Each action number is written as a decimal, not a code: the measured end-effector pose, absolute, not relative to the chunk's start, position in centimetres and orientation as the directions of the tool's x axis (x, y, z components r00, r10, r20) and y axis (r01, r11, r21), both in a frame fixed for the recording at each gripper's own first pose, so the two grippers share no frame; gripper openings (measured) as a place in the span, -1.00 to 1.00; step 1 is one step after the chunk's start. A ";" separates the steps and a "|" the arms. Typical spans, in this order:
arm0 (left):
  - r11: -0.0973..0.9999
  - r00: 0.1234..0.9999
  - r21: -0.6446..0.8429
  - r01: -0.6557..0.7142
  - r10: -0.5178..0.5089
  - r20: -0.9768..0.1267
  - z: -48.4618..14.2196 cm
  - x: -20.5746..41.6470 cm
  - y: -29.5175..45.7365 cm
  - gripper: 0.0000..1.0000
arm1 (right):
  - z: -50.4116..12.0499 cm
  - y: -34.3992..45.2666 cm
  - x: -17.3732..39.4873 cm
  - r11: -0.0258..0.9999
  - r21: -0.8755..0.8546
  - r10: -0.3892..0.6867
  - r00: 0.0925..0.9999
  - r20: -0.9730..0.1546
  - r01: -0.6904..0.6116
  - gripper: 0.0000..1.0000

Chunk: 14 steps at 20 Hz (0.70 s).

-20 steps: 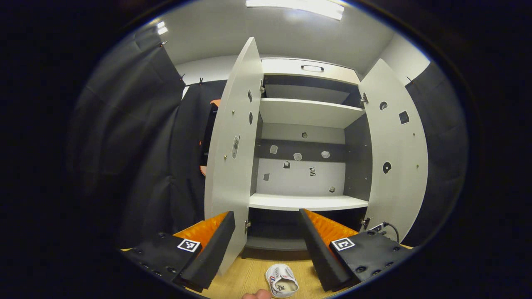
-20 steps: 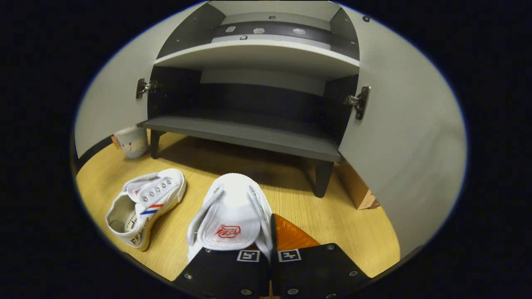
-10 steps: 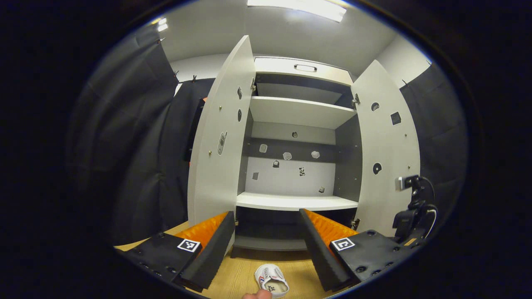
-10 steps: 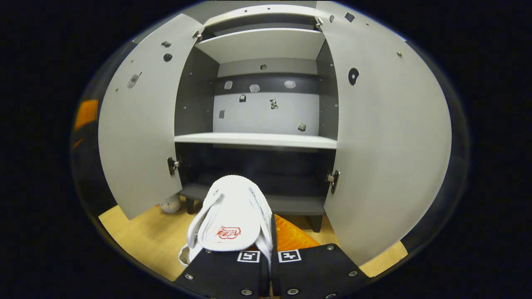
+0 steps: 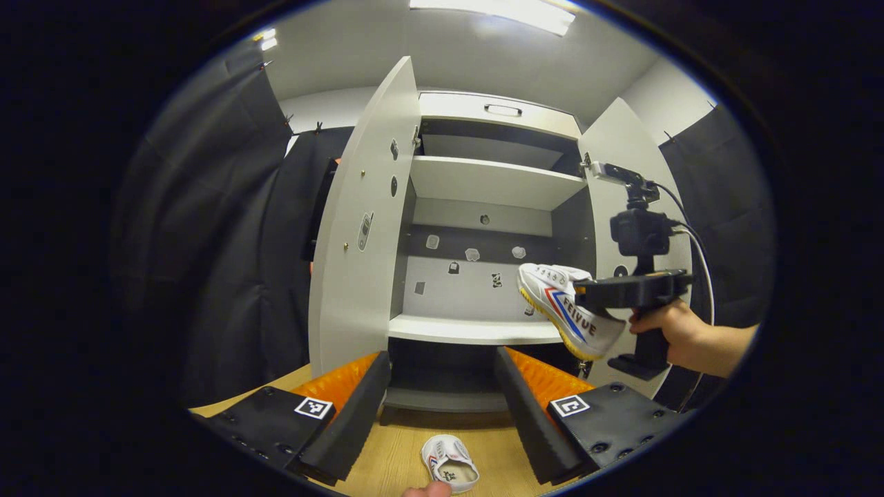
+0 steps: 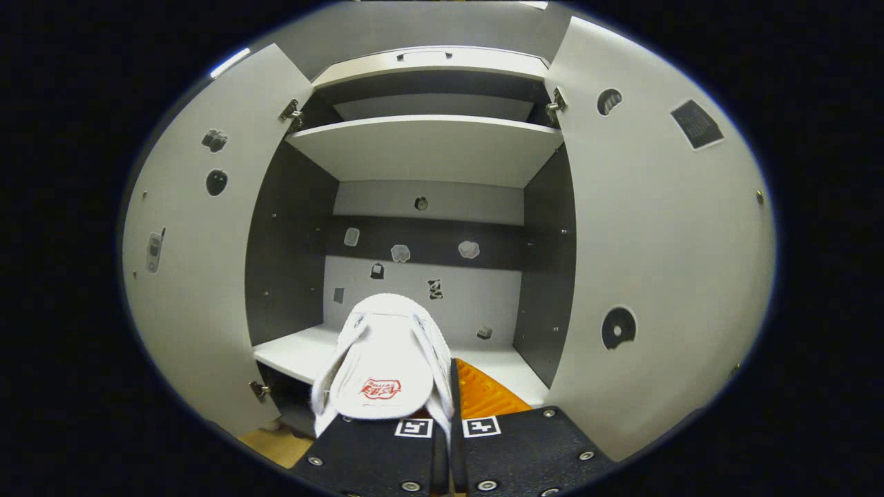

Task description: Grab one shoe with the right hand and put it into the shoe cabinet, grab the other shoe with the left hand and put it into the shoe cabinet; then close the right door with the right hand and the left door with the left hand.

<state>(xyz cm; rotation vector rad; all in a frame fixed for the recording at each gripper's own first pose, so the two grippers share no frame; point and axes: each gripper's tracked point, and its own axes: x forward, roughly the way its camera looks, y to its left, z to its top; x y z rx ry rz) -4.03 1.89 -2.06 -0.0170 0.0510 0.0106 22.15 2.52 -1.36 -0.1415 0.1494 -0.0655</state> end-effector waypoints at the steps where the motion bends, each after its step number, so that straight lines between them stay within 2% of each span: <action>1: 1.000 0.999 -0.020 -0.010 0.009 -0.053 -2.1 -4.1 1.9 0.97 | -1.3 2.4 24.3 0.983 -0.174 -0.093 0.985 -0.143 0.067 -0.87; 3: 1.000 0.998 -0.021 -0.015 0.013 -0.056 -2.2 -4.2 2.2 0.97 | -2.4 2.2 28.8 0.968 -0.232 -0.130 0.978 -0.162 0.091 -0.87; 4: 1.000 0.998 -0.020 -0.019 0.018 -0.057 -2.2 -4.1 2.4 0.97 | -3.5 1.8 31.0 0.961 -0.254 -0.159 0.970 -0.186 0.109 -0.97; 8: 0.999 0.997 -0.019 -0.040 0.039 -0.063 -2.3 -4.4 3.3 0.97 | -8.7 1.3 36.3 0.955 -0.265 -0.221 0.918 -0.329 0.135 -0.97; 11: 0.998 0.996 -0.010 -0.058 0.057 -0.074 -2.4 -4.6 4.2 0.96 | -11.8 0.3 38.1 0.942 -0.300 -0.269 0.876 -0.401 0.152 -0.97; 14: 0.997 0.993 -0.001 -0.079 0.079 -0.082 -2.7 -4.9 5.1 0.96 | -13.8 0.0 39.0 0.954 -0.256 -0.266 0.842 -0.469 0.159 -0.96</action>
